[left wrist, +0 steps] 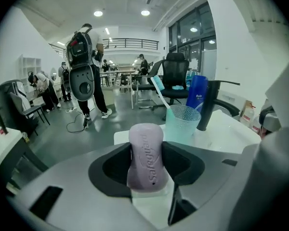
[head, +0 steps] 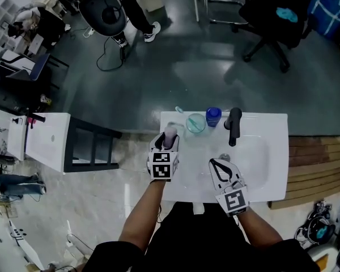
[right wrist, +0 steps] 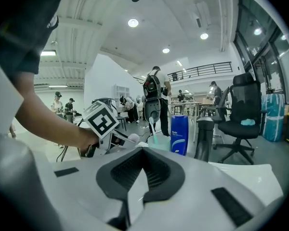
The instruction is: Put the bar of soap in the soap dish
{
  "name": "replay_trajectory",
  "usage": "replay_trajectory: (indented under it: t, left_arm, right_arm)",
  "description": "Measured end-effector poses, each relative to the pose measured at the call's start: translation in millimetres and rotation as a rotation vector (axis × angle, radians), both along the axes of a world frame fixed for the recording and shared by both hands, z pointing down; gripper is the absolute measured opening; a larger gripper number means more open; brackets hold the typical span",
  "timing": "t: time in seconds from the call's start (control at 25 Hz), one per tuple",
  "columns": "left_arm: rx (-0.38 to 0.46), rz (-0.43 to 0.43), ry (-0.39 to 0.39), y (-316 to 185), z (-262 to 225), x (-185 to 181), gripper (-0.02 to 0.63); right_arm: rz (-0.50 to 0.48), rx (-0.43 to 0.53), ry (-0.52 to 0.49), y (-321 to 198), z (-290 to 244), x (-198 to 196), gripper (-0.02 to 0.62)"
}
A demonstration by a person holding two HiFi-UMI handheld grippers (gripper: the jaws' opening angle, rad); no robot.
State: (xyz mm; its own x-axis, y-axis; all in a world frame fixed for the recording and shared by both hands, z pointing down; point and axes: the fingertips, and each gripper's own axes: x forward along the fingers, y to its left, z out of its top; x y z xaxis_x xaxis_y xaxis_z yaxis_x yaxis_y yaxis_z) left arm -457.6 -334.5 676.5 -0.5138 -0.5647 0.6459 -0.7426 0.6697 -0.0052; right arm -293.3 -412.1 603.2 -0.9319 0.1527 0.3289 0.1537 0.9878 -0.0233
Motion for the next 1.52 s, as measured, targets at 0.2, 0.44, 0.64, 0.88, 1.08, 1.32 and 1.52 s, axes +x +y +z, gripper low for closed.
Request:
replay_trajectory:
  t: [0.2,0.44,0.64,0.88,1.08,1.32,1.52]
  left_arm:
    - [-0.071,0.012,0.049,-8.8,18.2,-6.4,0.215]
    - [-0.173,0.018,0.077,-11.7,40.2,-12.8,0.215]
    - [-0.192,0.008,0.076,-12.5,43.8,-10.5,0.218]
    - [-0.157,-0.006,0.036,-13.1,35.9,-12.0,0.235]
    - [-0.093,-0.034,-0.029,-7.7,5.8,-11.5,0.229]
    - [0.061,-0.048,-0.155,-0.6,-59.2,2.7,0.202]
    - [0.167,-0.03,-0.28,12.0,-113.2,19.5,0.163]
  right_arm:
    - [0.013,-0.031,0.024,-1.0,8.4,2.2,0.017]
    - [0.028,-0.047,0.034,-14.3,14.1,5.5,0.017]
    - [0.032,-0.061,0.025,-18.6,10.4,8.0,0.017]
    - [0.036,-0.085,0.012,-19.9,6.2,10.9,0.017]
    - [0.021,-0.073,-0.012,-16.4,-0.4,8.6,0.017]
    - [0.006,-0.06,-0.059,-11.3,-24.1,0.4,0.017]
    - [0.014,-0.047,-0.113,-14.4,-45.2,-7.7,0.017]
